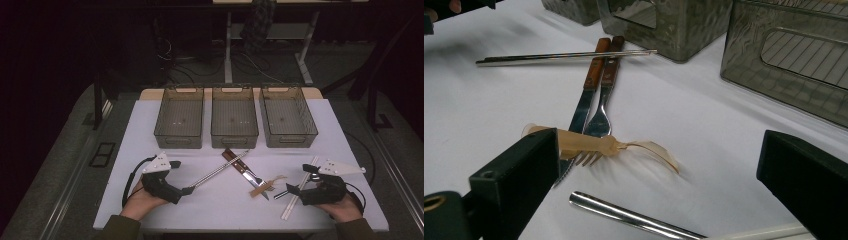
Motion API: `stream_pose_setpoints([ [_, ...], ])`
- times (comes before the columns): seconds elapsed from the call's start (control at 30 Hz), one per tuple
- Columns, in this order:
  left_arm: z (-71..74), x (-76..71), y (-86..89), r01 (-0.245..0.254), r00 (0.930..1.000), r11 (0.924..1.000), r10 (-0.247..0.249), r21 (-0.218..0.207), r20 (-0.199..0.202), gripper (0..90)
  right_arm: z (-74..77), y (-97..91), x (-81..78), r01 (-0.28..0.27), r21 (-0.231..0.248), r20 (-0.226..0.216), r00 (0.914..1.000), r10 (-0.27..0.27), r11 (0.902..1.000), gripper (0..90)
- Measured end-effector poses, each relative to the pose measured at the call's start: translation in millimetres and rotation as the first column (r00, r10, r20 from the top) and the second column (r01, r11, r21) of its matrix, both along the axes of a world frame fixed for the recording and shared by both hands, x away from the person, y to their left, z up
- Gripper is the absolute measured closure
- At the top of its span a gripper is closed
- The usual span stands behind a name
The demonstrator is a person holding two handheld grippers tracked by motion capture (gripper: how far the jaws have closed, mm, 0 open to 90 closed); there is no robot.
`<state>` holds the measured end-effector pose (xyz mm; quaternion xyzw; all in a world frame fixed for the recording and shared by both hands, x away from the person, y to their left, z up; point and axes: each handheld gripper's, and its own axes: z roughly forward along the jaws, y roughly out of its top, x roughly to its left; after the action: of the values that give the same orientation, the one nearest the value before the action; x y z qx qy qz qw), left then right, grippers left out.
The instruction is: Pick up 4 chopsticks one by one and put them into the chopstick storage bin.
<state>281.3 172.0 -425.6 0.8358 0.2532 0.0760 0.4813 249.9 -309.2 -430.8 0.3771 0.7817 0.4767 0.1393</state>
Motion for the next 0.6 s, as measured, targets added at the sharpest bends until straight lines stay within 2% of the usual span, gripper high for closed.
stream_pose_setpoints([
  [0.3, -0.1, -2.3, 5.1, -0.018, 0.9998, 0.9997, 0.018, -0.017, -0.005, 0.0, 1.4, -3.3, 2.7, 0.01, 0.003, -0.03, 0.9995, -0.01, 0.9999, 3.2],
  [0.43, -1.7, -4.6, 7.9, -0.029, 0.9995, 0.9995, 0.029, -0.014, -0.009, 0.0, 4.6, -2.7, 6.5, 0.014, -0.016, -0.044, 0.9989, -0.014, 0.9998, 3.8],
  [0.5, -1.8, -5.3, 9.2, -0.033, 0.9994, 0.9994, 0.033, -0.009, -0.009, 0.0, 5.8, -3.3, 6.2, 0.014, -0.023, -0.037, 0.9992, -0.015, 0.9996, 12.1],
  [0.6, -1.8, -5.2, 9.7, -0.038, 0.9993, 0.9992, 0.038, -0.009, -0.008, 0.0, 6.9, -3.9, 6.1, 0.021, -0.029, -0.043, 0.9988, -0.023, 0.9993, 13.9],
])
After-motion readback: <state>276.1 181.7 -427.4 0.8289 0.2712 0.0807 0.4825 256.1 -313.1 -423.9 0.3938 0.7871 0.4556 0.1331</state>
